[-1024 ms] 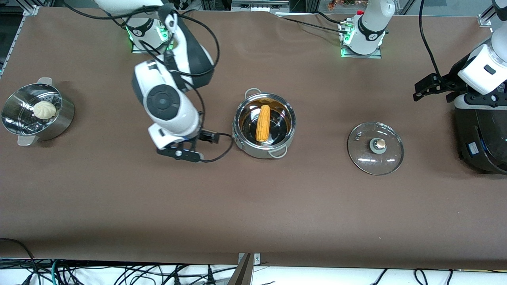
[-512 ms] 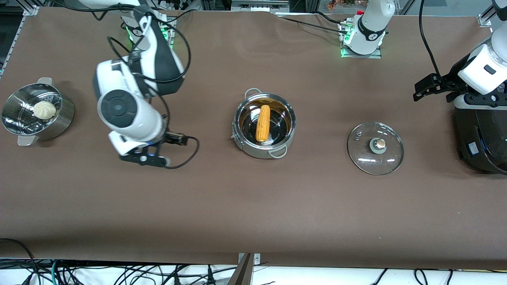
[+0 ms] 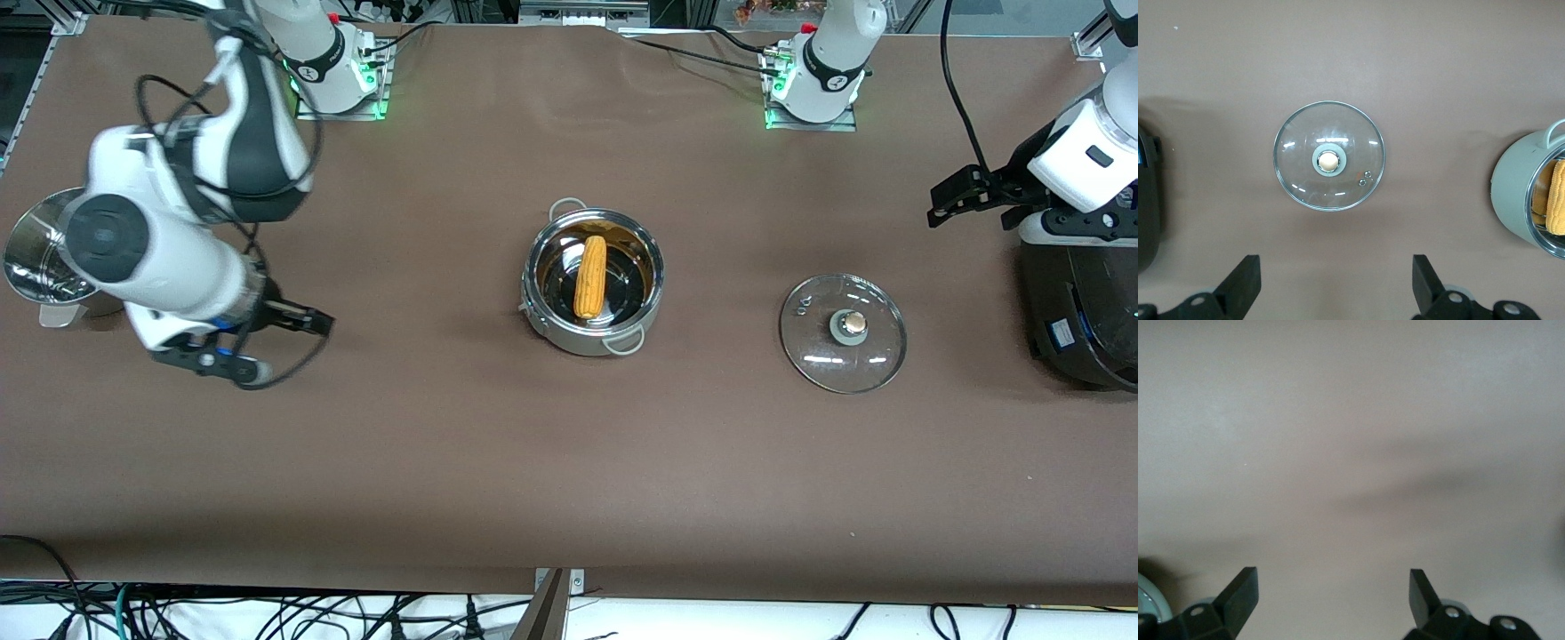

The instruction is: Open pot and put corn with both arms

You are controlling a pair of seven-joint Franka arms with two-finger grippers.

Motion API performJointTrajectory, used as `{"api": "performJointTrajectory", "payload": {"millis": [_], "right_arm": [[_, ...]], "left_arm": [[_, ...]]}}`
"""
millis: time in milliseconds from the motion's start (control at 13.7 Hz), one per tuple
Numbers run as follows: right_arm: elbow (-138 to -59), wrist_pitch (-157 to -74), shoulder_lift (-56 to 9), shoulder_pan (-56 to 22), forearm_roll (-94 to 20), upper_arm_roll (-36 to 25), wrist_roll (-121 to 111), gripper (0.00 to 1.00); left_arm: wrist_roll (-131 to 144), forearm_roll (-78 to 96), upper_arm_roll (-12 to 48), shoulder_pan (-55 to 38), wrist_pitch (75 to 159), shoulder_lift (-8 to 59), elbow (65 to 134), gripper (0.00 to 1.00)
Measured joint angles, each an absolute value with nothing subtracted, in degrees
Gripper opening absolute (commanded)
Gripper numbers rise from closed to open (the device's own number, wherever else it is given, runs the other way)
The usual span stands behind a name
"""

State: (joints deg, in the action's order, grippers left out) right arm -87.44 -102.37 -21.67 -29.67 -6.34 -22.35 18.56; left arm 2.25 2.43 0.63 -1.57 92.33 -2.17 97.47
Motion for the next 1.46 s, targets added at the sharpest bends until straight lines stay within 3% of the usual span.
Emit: {"api": "performJointTrajectory", "payload": {"millis": [512,1024,1463], "right_arm": [[-97.39,-104.65,-8.99,-9.72,3.01,-5.89,10.99,1.00],[-97.51,-96.92,-2.10,-0.45,2.71,-1.36,5.87,1.00],[-96.06,-93.40,-1.15,1.10,1.68,-1.02,5.82,1.00]], "left_arm": [[2.25,2.43,0.63,-1.57,92.33,-2.17,97.48,1.00],[2.25,2.43,0.63,-1.56,92.33,-2.17,97.49,1.00],[2.25,2.43,0.62,-1.54,92.33,-2.17,97.49,1.00]]}}
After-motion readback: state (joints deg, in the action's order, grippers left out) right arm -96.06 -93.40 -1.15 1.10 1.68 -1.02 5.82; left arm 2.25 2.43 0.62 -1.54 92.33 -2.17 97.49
